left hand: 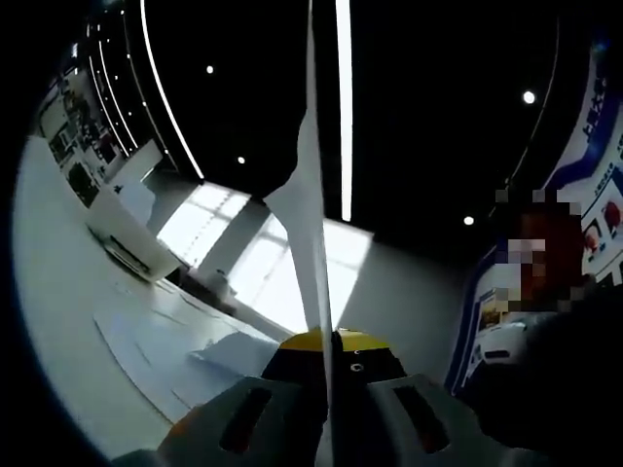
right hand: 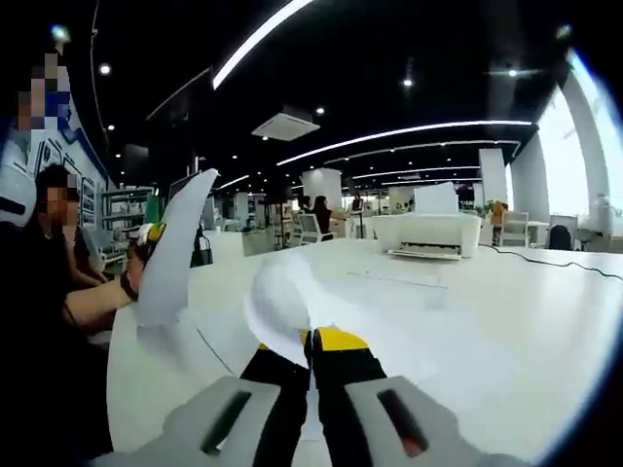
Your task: Organize the stack of printing papers by aligning and flattening the scattered papers on the table
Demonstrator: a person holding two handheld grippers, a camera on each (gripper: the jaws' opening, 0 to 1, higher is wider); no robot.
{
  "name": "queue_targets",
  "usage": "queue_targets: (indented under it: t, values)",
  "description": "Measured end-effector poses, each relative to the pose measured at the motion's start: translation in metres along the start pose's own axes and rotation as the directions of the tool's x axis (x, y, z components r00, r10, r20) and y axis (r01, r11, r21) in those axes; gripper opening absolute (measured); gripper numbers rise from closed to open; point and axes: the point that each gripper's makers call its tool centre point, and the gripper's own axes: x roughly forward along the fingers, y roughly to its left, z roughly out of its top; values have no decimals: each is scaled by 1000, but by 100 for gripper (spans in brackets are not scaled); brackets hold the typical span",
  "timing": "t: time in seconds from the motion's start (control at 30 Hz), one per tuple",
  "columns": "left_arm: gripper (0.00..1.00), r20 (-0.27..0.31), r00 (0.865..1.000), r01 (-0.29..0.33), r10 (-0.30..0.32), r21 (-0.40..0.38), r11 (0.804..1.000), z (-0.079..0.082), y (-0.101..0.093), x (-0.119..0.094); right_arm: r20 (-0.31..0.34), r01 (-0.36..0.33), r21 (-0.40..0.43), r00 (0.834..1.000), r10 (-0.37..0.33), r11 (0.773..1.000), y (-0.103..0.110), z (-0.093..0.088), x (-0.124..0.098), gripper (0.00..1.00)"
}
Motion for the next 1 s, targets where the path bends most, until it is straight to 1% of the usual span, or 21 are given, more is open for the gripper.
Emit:
queue_targets:
  t: [0.13,0.27,0.4,0.47,0.5,0.53,0.57,0.67,0.7,1.0]
  values:
    - [5,0,1000,3,-3,-2,1000,0,-1,0,23,6,18,1000,-7,1000,0,6,-1,0]
    - [5,0,1000,5,-5,-4,1000,1,0,-1,70,7,73,997,-12,997,-6,14,-4,0]
    - [5,-1,1000,6,-6,-3,1000,0,-2,0,124,-17,137,992,0,990,-9,26,-9,0]
    - [5,-2,1000,6,-6,-3,1000,-2,-4,2,148,-31,155,989,8,987,-12,31,-12,0]
    - [5,-2,1000,6,-6,-2,1000,-3,-5,3,163,-35,153,987,10,988,-8,34,-11,0]
    - [5,-2,1000,7,-7,-3,1000,-3,-6,3,160,-35,159,987,9,987,-6,34,-12,0]
    - [5,-2,1000,7,-7,-3,1000,-3,-6,4,168,-35,163,986,7,986,0,36,-11,0]
    - [5,-2,1000,7,-7,-2,1000,-4,-7,4,185,-53,183,983,19,982,8,40,-12,0]
    - [5,-2,1000,8,-8,-2,1000,-4,-7,4,188,-55,185,982,19,981,14,40,-11,0]
    - [5,-2,1000,10,-10,-2,1000,-1,-5,2,184,-55,184,983,21,981,38,39,-4,0]
